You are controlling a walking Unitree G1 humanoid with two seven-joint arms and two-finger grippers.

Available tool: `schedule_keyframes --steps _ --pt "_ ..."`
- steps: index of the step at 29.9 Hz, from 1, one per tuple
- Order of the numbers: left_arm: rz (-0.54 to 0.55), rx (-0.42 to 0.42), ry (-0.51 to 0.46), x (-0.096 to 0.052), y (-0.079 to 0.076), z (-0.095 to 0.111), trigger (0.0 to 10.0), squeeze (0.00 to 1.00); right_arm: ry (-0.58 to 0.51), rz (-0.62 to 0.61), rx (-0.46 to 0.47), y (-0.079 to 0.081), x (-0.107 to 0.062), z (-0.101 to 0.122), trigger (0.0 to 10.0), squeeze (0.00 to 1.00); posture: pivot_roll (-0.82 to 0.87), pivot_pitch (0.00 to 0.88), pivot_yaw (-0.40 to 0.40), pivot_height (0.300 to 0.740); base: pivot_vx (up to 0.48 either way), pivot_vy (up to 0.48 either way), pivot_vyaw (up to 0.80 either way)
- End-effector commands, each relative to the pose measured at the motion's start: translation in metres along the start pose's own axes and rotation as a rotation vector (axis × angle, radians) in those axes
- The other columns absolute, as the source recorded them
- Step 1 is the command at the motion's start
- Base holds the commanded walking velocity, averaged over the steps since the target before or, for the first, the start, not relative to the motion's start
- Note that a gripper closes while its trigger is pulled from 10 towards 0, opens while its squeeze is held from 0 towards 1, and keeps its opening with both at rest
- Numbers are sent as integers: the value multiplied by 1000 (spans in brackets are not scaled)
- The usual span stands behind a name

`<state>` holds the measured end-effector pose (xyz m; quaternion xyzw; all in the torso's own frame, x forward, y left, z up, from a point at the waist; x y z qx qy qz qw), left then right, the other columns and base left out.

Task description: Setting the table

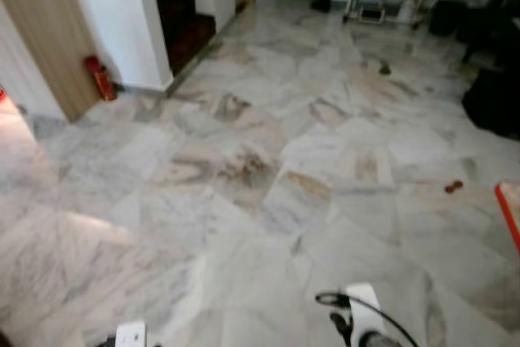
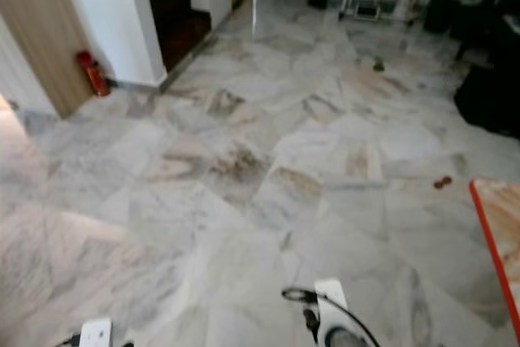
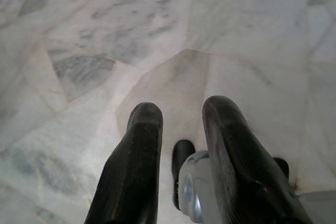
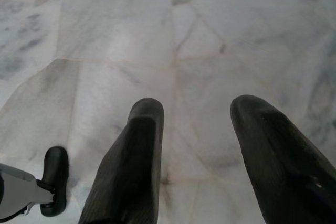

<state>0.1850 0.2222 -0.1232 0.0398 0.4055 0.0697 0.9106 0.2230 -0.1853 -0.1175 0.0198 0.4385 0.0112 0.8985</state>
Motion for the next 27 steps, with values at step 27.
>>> schedule_keyframes --steps 27 --pt "25 21 27 0 7 -3 10000 0 119 -78 10 -29 -11 -36 10000 0 -42 0 1 740 0 89 -733"
Point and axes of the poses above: a point about 5 cm out from each wrist's last joint towards the gripper, its own x axis pointing out of the wrist towards the gripper, its own z axis along the axis of the wrist's last joint, y = z × x, the point moved 5 cm from there along x, pointing out of the wrist towards the gripper, and after that the axes turned 8 degrees about x, right-handed, at the moved point
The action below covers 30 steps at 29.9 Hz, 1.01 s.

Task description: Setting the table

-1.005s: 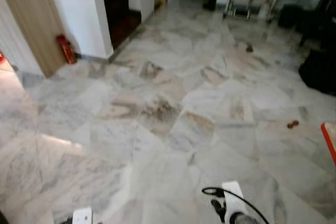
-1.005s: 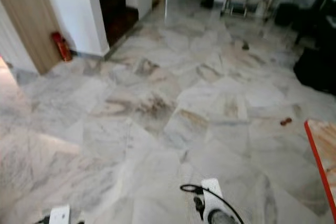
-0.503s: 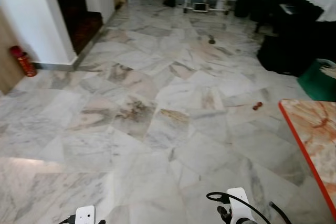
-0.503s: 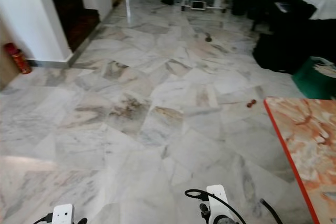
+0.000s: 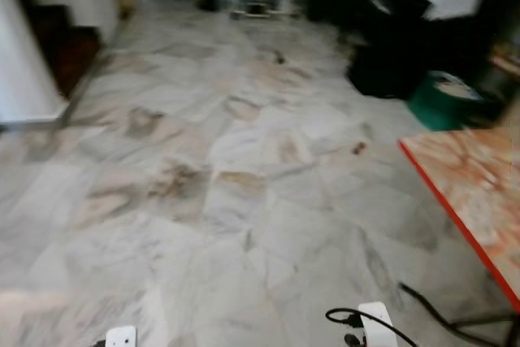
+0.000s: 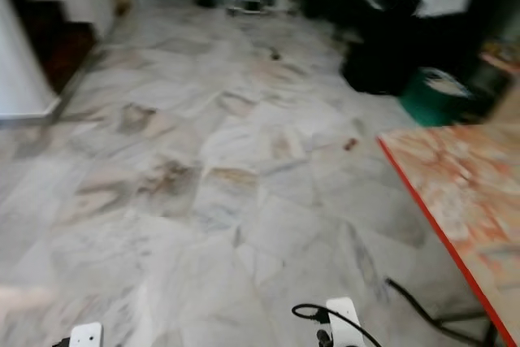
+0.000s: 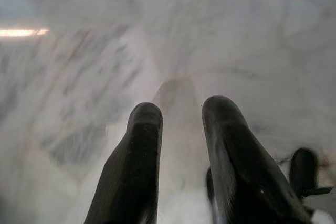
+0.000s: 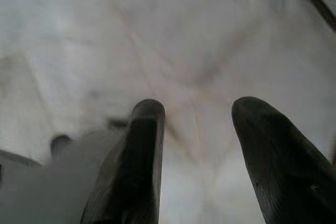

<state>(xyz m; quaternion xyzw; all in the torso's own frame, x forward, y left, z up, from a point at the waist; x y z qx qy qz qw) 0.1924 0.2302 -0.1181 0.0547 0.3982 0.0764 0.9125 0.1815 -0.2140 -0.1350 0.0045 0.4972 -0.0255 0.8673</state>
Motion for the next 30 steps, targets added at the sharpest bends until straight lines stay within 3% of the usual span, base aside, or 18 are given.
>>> schedule_keyframes --steps 1,4,30 --pt "2 2 48 -3 -1 -12 10000 0 -12 4 2 1 1 7 10000 0 -42 0 1 740 0 480 -731" --pt "0 1 40 -3 -1 -12 10000 0 -11 3 2 0 1 6 10000 0 -42 0 1 740 0 407 -727" --pt "-9 9 42 -3 -1 -13 10000 0 -15 21 -13 13 2 7 10000 0 -44 0 2 740 0 0 -722"
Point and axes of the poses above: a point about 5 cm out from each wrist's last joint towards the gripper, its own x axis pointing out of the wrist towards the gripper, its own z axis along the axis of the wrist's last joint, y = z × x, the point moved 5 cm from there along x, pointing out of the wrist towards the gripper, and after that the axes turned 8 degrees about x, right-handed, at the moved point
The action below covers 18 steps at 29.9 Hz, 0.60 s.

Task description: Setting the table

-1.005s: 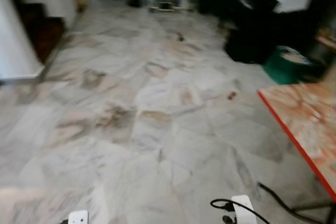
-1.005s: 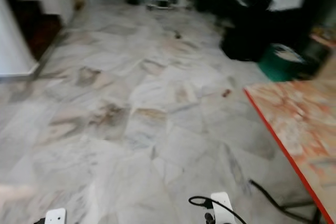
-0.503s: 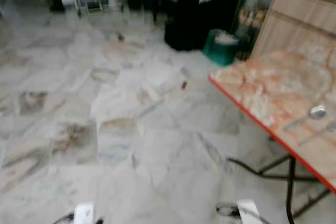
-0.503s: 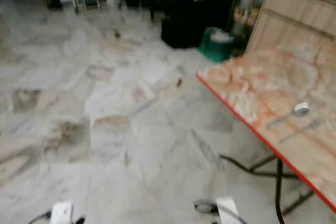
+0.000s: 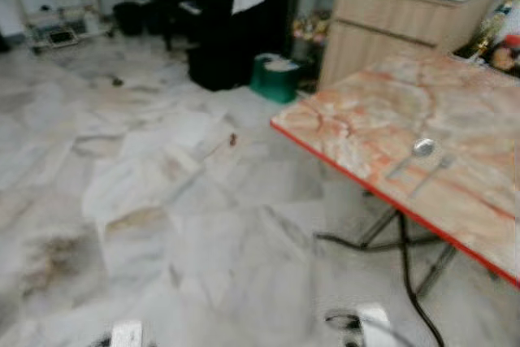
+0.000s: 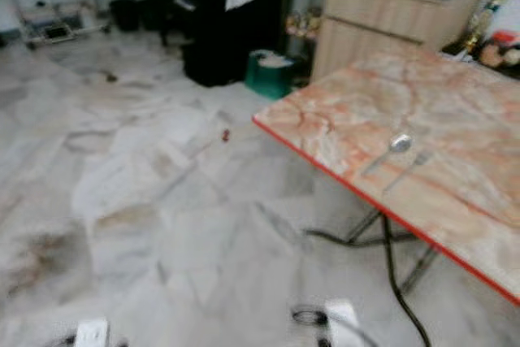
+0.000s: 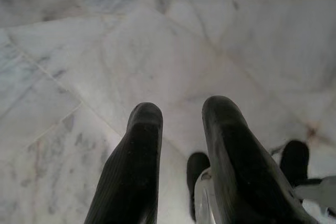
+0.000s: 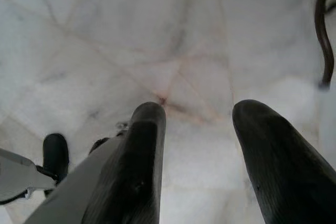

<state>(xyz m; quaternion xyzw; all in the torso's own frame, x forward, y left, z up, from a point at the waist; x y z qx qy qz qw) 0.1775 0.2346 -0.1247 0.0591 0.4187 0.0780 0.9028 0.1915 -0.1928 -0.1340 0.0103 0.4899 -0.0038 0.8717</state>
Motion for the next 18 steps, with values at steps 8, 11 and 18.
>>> schedule_keyframes --steps 8,11,18 --pt "-13 -5 -1 1 -6 2 10000 0 2 -29 0 -11 -2 -3 10000 0 -43 0 0 740 0 0 -714" --pt "-14 -8 0 1 -6 1 10000 0 4 -31 0 -12 -2 -3 10000 0 -44 0 0 740 0 0 -715" --pt "-15 -15 0 1 -8 2 10000 0 0 -34 0 -13 -2 -2 10000 0 -50 0 -1 740 0 0 -713"
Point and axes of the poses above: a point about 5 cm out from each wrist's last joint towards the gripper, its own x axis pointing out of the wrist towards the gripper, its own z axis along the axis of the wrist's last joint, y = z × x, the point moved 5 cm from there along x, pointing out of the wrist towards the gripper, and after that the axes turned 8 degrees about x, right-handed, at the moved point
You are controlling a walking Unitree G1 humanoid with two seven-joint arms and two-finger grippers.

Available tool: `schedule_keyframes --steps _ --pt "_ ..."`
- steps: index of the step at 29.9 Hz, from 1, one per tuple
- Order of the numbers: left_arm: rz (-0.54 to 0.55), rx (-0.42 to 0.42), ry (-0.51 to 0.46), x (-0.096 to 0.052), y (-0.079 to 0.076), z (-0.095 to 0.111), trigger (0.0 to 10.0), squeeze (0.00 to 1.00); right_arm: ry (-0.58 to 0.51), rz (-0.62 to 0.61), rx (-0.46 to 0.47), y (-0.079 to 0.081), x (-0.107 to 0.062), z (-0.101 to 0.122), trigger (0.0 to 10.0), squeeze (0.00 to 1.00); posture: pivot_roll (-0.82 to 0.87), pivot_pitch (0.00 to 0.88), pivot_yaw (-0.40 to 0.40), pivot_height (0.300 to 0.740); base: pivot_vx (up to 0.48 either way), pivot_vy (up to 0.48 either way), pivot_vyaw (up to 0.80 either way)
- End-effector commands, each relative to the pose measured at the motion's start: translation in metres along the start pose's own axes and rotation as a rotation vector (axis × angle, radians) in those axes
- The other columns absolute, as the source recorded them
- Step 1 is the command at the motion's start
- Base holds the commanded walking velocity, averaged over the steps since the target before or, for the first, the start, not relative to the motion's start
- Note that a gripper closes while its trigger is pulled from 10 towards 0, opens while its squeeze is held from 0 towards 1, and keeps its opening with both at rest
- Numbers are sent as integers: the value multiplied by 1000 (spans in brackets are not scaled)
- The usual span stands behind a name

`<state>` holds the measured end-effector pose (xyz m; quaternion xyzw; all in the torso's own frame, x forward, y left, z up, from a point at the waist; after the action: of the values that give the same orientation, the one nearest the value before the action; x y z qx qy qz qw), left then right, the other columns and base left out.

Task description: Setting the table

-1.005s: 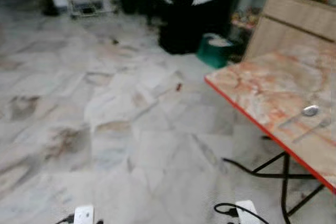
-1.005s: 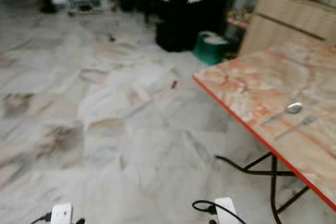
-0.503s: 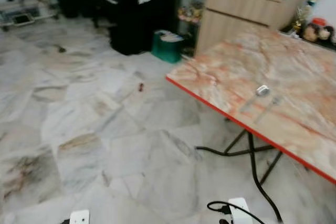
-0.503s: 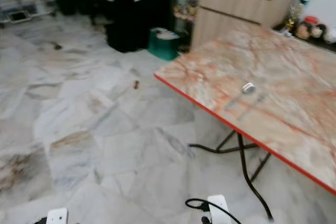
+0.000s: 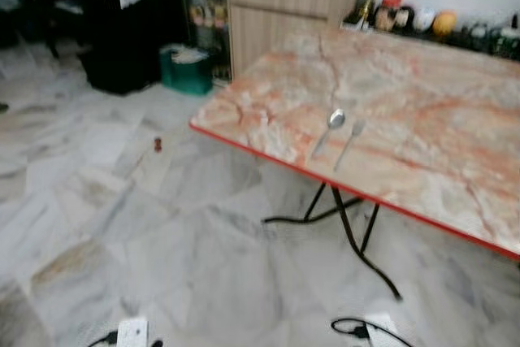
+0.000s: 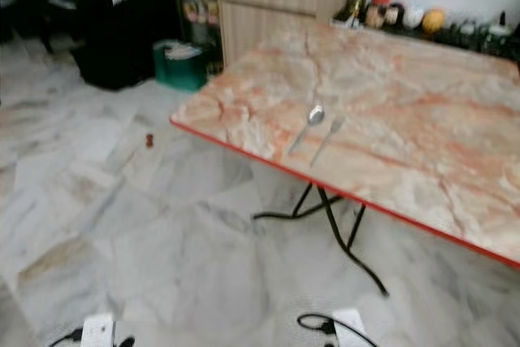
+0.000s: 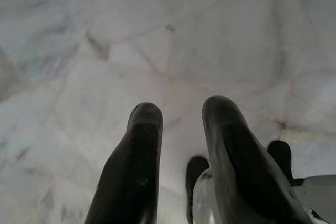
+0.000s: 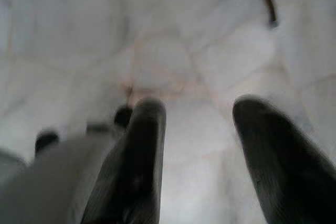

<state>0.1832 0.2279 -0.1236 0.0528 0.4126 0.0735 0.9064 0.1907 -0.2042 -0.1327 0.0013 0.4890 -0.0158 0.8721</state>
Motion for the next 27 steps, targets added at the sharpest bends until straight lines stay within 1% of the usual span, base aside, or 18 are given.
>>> schedule_keyframes --steps 1,17,22,27 --pt "-2 -6 14 -1 -1 -3 10000 0 1 -5 5 -1 0 -2 10000 0 -52 0 -1 740 0 0 -712" --pt "1 -9 13 -1 1 -3 10000 0 -7 -7 3 -3 0 1 10000 0 -52 0 0 740 0 0 -712" --pt "1 -9 12 -1 0 -3 10000 0 -4 -10 4 -8 -1 -1 10000 0 -48 0 0 740 0 0 -711" --pt "2 -9 11 -1 1 -3 10000 0 -2 -9 2 -8 -2 -3 10000 0 -47 0 -1 740 0 0 -704"
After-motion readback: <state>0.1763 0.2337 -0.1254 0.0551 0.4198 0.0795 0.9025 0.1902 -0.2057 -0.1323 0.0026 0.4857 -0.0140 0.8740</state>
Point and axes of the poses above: a point about 5 cm out from each wrist's last joint towards the gripper, its own x axis pointing out of the wrist towards the gripper, its own z axis along the axis of the wrist's last joint, y = z × x, the point moved 5 cm from there along x, pointing out of the wrist towards the gripper, and after that the axes turned 8 degrees about x, right-handed, at the moved point
